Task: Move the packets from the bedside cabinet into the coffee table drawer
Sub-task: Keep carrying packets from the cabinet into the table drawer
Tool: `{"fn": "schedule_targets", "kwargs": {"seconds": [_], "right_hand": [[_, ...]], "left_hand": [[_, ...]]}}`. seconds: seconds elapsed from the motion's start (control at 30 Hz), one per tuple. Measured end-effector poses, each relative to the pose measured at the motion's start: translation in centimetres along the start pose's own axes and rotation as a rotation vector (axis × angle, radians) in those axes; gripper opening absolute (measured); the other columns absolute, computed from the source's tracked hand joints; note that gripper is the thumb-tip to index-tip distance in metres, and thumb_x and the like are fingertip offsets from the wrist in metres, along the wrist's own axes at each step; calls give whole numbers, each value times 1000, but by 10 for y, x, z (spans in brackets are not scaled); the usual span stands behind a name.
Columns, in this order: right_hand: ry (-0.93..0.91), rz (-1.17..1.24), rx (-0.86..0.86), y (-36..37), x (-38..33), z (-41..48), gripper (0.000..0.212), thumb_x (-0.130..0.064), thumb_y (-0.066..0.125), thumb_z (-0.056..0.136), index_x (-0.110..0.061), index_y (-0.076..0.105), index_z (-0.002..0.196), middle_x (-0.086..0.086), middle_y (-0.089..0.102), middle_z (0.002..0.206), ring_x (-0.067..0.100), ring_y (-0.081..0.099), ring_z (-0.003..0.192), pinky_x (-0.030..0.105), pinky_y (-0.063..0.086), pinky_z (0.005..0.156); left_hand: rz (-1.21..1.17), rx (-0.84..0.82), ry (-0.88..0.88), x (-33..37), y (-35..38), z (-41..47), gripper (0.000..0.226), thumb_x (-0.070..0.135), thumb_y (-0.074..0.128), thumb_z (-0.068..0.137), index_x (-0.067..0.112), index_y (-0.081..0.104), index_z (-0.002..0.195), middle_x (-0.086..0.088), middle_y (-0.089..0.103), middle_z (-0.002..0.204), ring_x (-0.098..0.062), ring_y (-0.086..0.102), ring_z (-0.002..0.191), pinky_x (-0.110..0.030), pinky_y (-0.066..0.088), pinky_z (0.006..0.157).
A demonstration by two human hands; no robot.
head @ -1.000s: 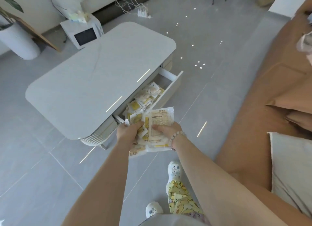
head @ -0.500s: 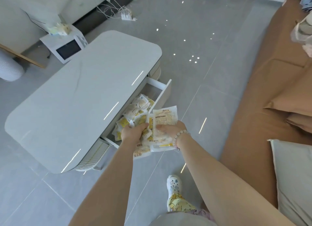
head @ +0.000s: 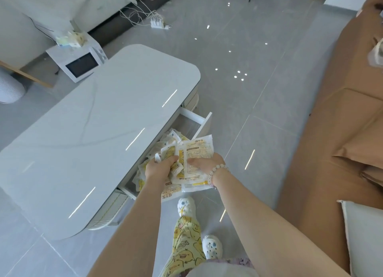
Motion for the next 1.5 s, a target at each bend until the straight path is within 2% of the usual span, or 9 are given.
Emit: {"fn": "schedule_targets", "kwargs": {"seconds": [0.2, 0.4, 0.67, 0.8, 0.93, 1.13, 1.27, 1.37, 1.5], "right_hand": [[55, -30, 31, 3, -26, 36, 58, -34, 85, 61, -17, 66, 113, 1, 68, 110, 22, 63, 104, 39, 53, 91], [62, -124, 32, 28, -77, 80, 59, -37, 85, 59, -19, 65, 111, 0, 68, 108, 22, 64, 102, 40, 54, 89], [176, -135, 30, 65, -77, 143, 39, -33, 85, 58, -23, 69, 92, -3, 72, 93, 17, 67, 87, 33, 56, 78], [260, -129, 23, 78, -55, 169, 58, -40, 87, 45, -22, 70, 98, -4, 73, 93, 17, 68, 90, 35, 55, 83], [311, -167, 19, 85, -37, 204, 46, -19, 88, 62, -13, 60, 98, 1, 68, 98, 20, 62, 94, 30, 49, 79], [336, -402, -99, 131, -2, 289, 115, -57, 84, 32, -13, 49, 134, 4, 58, 130, 23, 56, 118, 39, 49, 97], [303, -538, -155, 157, 6, 341, 105, -44, 81, 68, -11, 22, 149, 6, 32, 151, 26, 35, 137, 39, 38, 106], [284, -645, -189, 172, 2, 383, 99, -41, 78, 74, -11, 21, 149, 6, 33, 150, 27, 43, 130, 37, 45, 94], [143, -843, -159, 183, -1, 450, 80, -43, 79, 70, -9, 44, 133, 3, 58, 109, 14, 62, 75, 20, 52, 55]], "left_hand": [[-11, -29, -38, 24, 17, 41, 66, 32, 80, 68, 11, 51, 124, -8, 65, 105, -28, 66, 91, -43, 56, 80], [-96, -58, -119, 59, 17, 93, 49, 30, 77, 73, 10, 57, 113, -8, 67, 99, -21, 63, 73, -27, 46, 52], [-104, -53, -223, 60, 18, 175, 77, 35, 81, 65, 13, 47, 130, -7, 64, 106, -26, 65, 90, -38, 56, 78], [-194, -65, -347, 31, 26, 205, 52, 31, 80, 67, 10, 56, 109, -11, 68, 96, -31, 68, 85, -46, 57, 79], [-316, -23, -467, -13, 36, 228, 46, 27, 81, 67, 8, 57, 102, -16, 70, 88, -36, 68, 83, -53, 56, 78], [-328, 62, -507, -59, 38, 290, 55, 29, 80, 71, 9, 55, 115, -10, 67, 92, -29, 67, 81, -42, 58, 76], [-224, 119, -477, -79, 40, 342, 44, 33, 76, 74, 10, 55, 105, -4, 60, 77, -20, 57, 66, -32, 51, 62], [-167, 159, -423, -85, 49, 384, 49, 35, 75, 75, 9, 53, 111, -2, 57, 81, -17, 54, 66, -25, 42, 52], [51, 112, -275, -77, 79, 436, 47, 42, 75, 73, 19, 46, 102, 5, 51, 81, -11, 51, 67, -22, 38, 51]]}}
Point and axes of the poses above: each hand's wrist, its own z-axis towards the middle knuckle, its own y-axis out of the palm, x = y × z, the point moved 5 cm from there along z, towards the middle knuckle
